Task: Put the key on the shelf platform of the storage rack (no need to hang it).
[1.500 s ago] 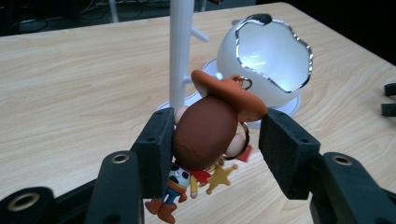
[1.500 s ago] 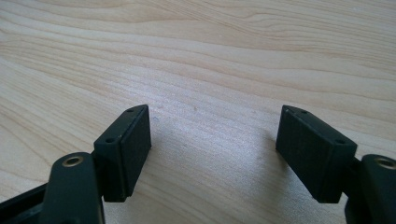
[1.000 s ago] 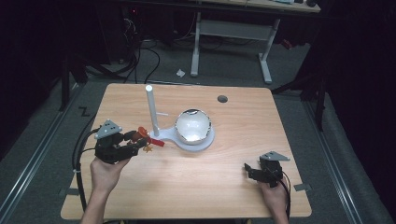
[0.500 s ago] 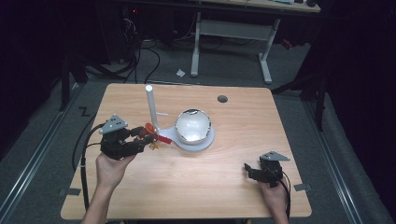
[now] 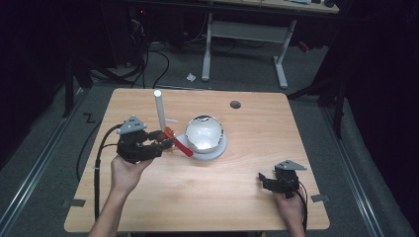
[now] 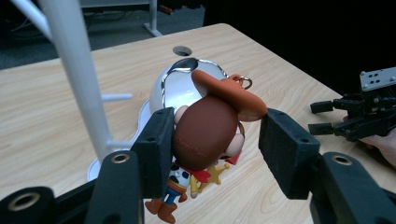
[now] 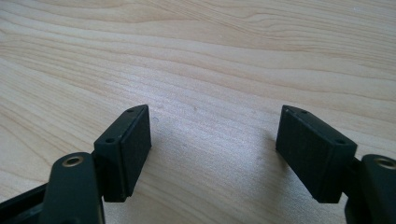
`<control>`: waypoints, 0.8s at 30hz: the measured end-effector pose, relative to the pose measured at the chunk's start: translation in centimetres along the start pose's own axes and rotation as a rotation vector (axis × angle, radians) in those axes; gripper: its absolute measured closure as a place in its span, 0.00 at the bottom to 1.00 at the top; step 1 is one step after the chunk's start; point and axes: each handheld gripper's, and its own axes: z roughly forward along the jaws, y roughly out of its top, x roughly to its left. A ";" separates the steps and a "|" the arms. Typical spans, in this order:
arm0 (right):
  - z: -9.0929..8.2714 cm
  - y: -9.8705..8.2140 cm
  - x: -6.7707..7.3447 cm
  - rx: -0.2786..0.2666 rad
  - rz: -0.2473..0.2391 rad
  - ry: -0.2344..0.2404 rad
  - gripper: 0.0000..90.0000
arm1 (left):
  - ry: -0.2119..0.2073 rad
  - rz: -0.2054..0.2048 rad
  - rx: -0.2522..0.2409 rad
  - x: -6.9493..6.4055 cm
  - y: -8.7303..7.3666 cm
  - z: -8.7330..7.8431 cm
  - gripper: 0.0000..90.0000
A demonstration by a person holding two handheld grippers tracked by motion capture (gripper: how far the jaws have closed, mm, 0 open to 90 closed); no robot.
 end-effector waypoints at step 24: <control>0.0 0.0 0.0 -0.001 -0.002 0.000 0.30 | -0.010 0.023 0.013 -0.6 3.2 4.6 0.52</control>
